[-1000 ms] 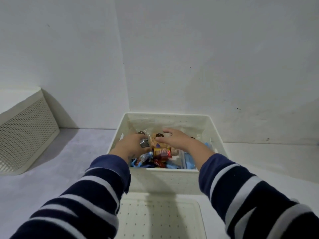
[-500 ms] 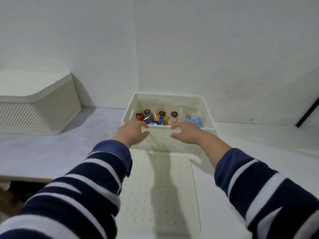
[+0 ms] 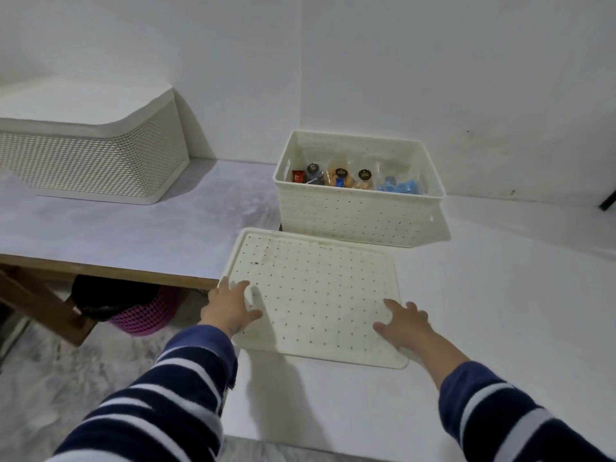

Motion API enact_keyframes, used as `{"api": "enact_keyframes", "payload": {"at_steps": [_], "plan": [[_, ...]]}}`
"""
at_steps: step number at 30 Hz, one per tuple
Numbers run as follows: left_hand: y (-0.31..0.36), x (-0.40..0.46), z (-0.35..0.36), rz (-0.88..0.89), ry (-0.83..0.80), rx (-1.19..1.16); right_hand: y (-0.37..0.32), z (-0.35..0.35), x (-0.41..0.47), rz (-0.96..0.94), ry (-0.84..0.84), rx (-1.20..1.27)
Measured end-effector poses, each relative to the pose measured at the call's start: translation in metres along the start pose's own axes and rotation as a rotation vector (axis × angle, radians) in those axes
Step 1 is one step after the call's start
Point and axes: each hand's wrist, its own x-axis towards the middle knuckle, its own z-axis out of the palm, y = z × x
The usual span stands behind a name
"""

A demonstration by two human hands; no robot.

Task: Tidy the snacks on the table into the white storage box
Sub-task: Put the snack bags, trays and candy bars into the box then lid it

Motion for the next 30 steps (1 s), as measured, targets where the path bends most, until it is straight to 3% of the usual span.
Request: {"api": "enact_keyframes", "payload": {"at_steps": [6,10,17,24,30], "plan": [[-0.02,0.018,0.009,-0.018,-0.018,-0.11,-0.016,0.014,0.015,0.134,0.06,0.01],[-0.025,0.015,0.009,-0.027,0.008,-0.197,-0.019,0.015,0.007,0.206,0.118,0.168],[-0.037,-0.003,-0.008,0.011,0.099,-0.335,-0.03,0.014,-0.024,0.179,0.331,0.387],[-0.019,-0.005,-0.078,0.141,0.286,-0.34,-0.052,-0.046,-0.05,0.058,0.565,0.468],[0.025,0.023,-0.132,0.179,0.283,-0.335,-0.062,-0.115,-0.045,0.02,0.613,0.391]]}}
